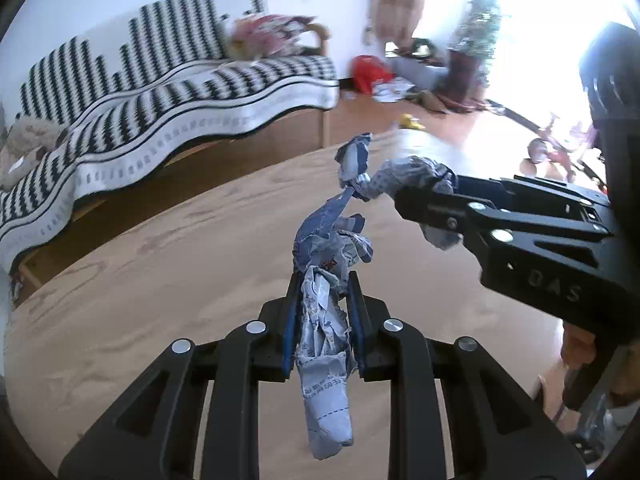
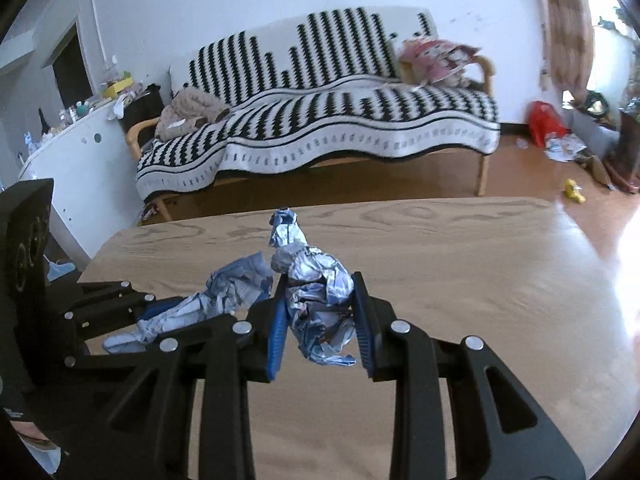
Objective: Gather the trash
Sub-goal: 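Carry both crumpled wrappers over the black bin and open both tools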
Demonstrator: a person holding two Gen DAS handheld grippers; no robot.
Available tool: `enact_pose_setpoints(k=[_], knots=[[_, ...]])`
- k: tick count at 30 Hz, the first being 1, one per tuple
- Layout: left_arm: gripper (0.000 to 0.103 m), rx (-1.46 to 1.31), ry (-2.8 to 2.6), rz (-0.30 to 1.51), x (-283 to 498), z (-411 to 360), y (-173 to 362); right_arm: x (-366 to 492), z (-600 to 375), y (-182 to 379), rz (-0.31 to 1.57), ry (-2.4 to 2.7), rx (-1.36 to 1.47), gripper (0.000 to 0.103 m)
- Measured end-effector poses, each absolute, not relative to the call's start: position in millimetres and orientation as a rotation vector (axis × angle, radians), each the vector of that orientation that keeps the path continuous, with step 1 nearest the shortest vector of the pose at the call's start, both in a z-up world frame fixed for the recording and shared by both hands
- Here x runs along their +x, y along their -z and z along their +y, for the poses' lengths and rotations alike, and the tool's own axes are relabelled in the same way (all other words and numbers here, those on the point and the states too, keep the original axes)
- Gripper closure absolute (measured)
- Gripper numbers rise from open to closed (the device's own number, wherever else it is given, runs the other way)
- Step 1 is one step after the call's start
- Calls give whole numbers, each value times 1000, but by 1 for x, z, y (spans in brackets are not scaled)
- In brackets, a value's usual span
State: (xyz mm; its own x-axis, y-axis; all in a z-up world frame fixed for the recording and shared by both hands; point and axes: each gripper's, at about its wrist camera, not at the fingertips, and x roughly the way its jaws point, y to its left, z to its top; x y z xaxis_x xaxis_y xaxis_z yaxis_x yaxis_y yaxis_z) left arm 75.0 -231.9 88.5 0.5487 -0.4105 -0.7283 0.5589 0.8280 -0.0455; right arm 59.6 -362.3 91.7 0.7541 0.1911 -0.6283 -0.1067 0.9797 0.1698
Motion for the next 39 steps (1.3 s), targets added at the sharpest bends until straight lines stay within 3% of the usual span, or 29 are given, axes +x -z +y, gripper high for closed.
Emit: enact_pose_setpoints(k=[9, 16, 22, 26, 33, 39], knots=[[82, 235, 778, 760, -66, -315, -114, -112, -453, -126, 650, 39, 153, 73], [82, 312, 927, 807, -158, -378, -83, -223, -511, -106, 669, 168, 203, 73], [82, 358, 981, 971, -205, -407, -6, -293, -547, -34, 765, 241, 317, 73], [82, 358, 957, 1131, -212, -421, 57, -322, -556, 49, 894, 270, 424, 73], [82, 420, 921, 1226, -221, -443, 147, -332, -567, 173, 1087, 329, 613, 73], [82, 397, 884, 1296, -200, -444, 162, -337, -568, 199, 1130, 331, 647, 73]])
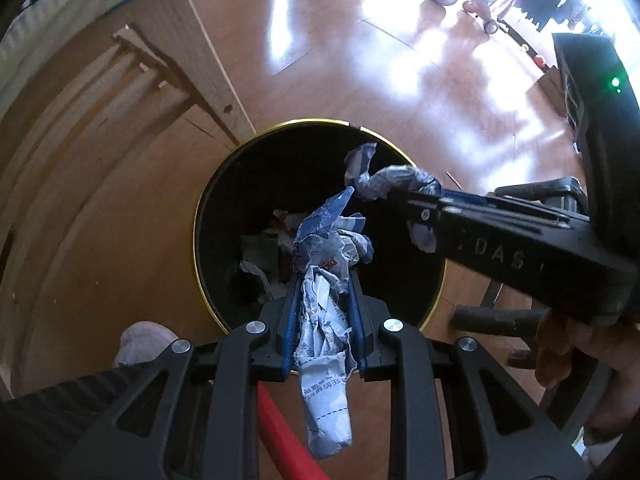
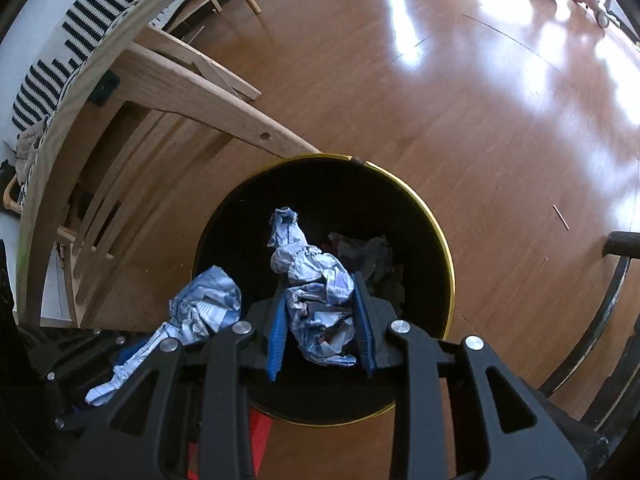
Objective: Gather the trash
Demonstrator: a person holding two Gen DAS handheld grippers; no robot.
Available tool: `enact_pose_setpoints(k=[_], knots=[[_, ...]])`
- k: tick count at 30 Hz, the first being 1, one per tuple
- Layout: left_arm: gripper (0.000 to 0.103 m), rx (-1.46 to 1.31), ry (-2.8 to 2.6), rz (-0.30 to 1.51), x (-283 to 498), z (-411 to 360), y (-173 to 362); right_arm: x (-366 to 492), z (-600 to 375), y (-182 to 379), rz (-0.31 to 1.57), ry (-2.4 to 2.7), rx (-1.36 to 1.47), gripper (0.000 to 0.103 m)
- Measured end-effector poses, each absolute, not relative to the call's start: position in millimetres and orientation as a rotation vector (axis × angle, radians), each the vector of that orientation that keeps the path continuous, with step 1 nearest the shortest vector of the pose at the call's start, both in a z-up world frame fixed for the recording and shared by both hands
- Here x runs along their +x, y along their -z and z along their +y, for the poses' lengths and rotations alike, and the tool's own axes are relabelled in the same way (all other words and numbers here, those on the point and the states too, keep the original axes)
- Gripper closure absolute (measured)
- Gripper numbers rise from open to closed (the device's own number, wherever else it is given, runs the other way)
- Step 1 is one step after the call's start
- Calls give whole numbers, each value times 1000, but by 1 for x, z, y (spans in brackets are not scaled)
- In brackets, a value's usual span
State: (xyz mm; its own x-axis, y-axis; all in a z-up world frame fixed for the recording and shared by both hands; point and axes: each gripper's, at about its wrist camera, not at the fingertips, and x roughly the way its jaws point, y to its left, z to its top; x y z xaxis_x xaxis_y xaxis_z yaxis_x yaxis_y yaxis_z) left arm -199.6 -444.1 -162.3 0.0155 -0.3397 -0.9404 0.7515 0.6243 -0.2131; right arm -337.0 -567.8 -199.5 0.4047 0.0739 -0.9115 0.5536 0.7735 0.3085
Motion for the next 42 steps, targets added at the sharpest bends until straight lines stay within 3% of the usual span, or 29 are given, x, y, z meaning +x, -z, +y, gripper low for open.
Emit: enact_pose_setpoints(k=[9, 10, 11, 12, 13, 19, 25, 29, 34, 38, 42], knots=[[80, 394, 883, 1299, -198, -445, 165, -310, -571, 191, 1133, 350, 678, 73], [74, 403, 869, 1298, -198, -445, 165, -312, -574, 189, 1129, 341, 698, 63], [61, 400, 865, 1310, -198, -444, 167, -312, -576, 187, 1125, 340, 713, 30], [20, 389, 862, 1315, -199, -443, 167, -313, -579, 185, 1112, 350, 722, 12], [6, 360, 859, 1301, -199, -441, 164, -315, -581, 181, 1090, 366, 727, 7], [6, 328, 884, 1243, -204, -440, 139, -327, -602, 126, 946, 461, 685, 7], [6, 259, 764, 991, -185, -415, 46, -306, -591, 54, 797, 558, 510, 7], [6, 136, 641, 869, -143, -365, -14, -236, -545, 21, 773, 475, 388, 7], [6, 175, 388, 684, -93, -278, -73, -131, -455, -2, 793, 352, 257, 7], [6, 230, 219, 607, -61, -213, -86, -48, -374, -25, 770, 234, 172, 7], [6, 242, 127, 643, -35, -159, -77, 4, -311, -38, 729, 123, 158, 7]])
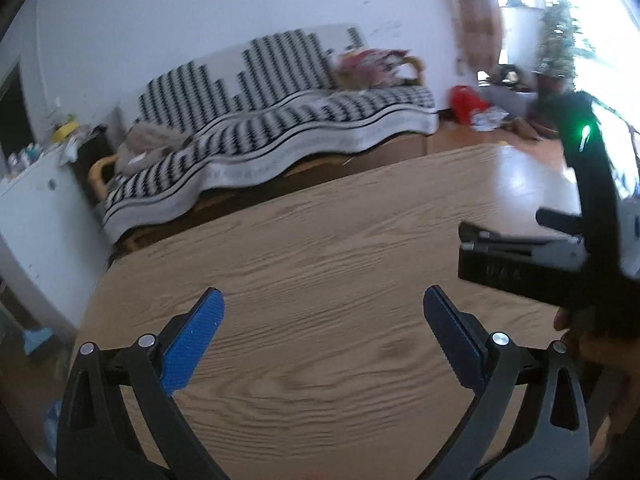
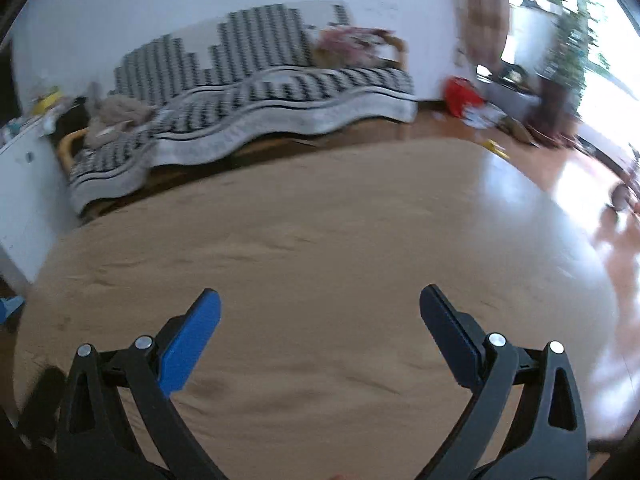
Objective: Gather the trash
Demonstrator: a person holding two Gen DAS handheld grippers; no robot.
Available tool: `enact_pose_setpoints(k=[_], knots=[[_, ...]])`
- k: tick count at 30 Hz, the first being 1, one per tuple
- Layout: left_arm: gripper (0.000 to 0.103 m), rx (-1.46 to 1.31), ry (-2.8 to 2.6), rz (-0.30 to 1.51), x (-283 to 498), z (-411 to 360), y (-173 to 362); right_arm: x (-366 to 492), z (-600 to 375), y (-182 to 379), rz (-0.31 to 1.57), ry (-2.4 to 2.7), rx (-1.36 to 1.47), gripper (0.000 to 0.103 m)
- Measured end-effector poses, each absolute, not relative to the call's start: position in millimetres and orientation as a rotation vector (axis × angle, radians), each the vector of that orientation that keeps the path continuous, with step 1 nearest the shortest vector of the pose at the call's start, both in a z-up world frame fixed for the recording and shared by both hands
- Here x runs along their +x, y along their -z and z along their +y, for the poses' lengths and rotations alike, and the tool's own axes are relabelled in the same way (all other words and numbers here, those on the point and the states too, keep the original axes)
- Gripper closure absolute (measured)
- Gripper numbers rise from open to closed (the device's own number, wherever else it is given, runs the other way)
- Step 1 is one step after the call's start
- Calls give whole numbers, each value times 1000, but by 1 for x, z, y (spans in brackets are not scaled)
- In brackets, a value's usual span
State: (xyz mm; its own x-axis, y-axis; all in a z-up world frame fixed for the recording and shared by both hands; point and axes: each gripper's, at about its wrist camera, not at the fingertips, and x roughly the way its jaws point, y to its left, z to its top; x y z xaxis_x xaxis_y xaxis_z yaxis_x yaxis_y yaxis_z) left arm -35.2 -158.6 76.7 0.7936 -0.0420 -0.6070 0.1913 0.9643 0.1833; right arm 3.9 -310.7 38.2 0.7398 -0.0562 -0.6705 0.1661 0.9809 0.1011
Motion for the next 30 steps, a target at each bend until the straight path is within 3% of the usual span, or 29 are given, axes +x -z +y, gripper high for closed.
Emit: enact_pose_setpoints(k=[7, 13, 30], knots=[[6, 120, 51, 752, 9, -88, -34, 34, -259, -2, 795, 28, 164, 7], [6, 49, 86, 833, 24, -79, -4, 39, -261, 33, 922, 73, 205, 7], [6, -63, 48, 881, 32, -47, 11, 29, -263, 35, 931, 56, 168, 7]])
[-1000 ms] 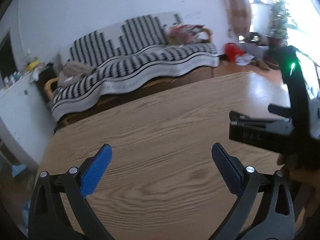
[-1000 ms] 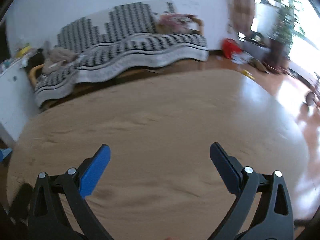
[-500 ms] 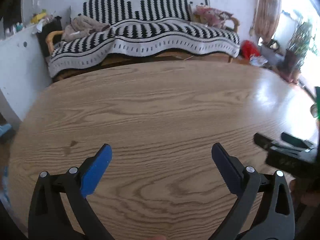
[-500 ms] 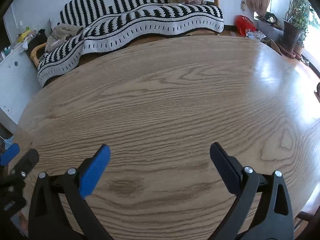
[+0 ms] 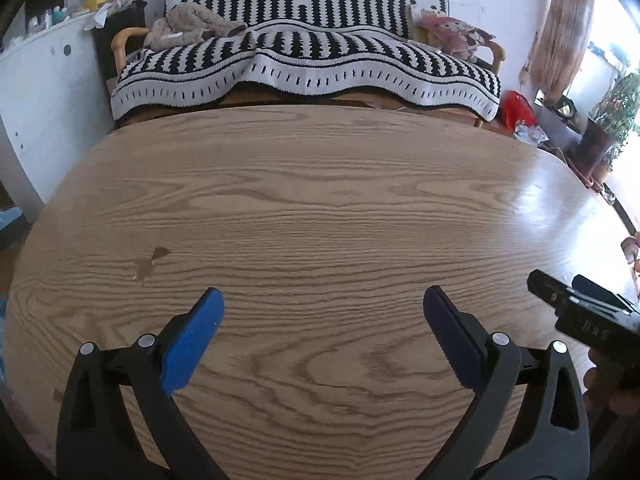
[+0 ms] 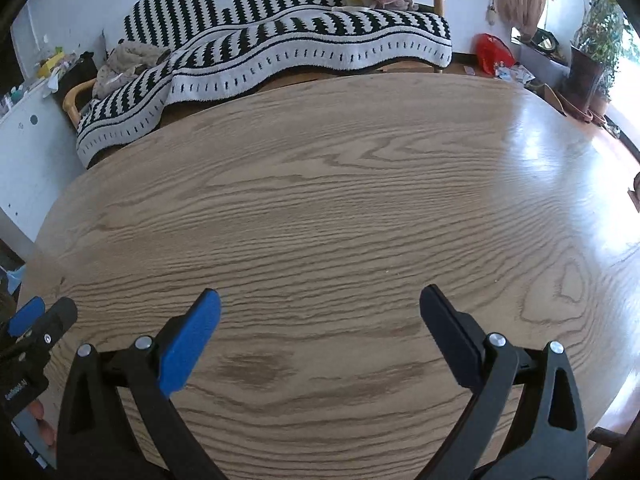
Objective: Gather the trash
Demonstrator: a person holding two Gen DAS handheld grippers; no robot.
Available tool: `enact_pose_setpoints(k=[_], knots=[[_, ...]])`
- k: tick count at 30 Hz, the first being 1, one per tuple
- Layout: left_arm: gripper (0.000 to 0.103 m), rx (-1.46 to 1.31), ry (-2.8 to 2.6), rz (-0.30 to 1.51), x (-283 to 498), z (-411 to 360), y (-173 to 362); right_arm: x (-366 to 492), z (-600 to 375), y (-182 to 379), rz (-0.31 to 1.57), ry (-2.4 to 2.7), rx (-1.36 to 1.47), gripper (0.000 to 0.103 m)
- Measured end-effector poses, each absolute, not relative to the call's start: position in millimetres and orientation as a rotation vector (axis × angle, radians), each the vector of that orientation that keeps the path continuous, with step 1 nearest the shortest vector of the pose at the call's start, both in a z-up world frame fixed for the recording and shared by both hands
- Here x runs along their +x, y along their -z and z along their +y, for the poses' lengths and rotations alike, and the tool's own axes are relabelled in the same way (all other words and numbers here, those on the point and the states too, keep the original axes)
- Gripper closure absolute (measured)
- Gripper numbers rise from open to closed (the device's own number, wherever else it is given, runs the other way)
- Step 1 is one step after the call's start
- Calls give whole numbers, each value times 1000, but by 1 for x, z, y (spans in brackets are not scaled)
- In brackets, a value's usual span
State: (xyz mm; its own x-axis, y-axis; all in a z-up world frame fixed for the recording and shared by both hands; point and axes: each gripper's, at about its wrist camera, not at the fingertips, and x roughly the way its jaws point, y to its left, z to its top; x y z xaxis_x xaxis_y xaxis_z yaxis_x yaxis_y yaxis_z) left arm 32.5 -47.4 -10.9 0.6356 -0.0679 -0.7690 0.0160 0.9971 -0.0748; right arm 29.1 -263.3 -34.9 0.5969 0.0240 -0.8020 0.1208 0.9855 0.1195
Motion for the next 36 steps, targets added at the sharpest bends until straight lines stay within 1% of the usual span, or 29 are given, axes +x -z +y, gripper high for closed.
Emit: enact_pose_setpoints(k=[5, 16, 24, 28, 36], knots=[[6, -57, 54, 871, 32, -52, 8, 31, -258, 38, 944, 43, 126, 7], [6, -62, 18, 876, 32, -52, 7, 31, -262, 39, 953, 32, 141, 7], [6, -29, -95, 816, 26, -52, 2, 29, -263, 38, 947, 23, 133, 7], [6, -40, -31, 834, 25, -56, 3, 29, -264, 38, 947, 22, 135, 7], [6, 26, 34, 841, 28, -70, 6, 29, -264, 38, 947, 21, 123, 7]])
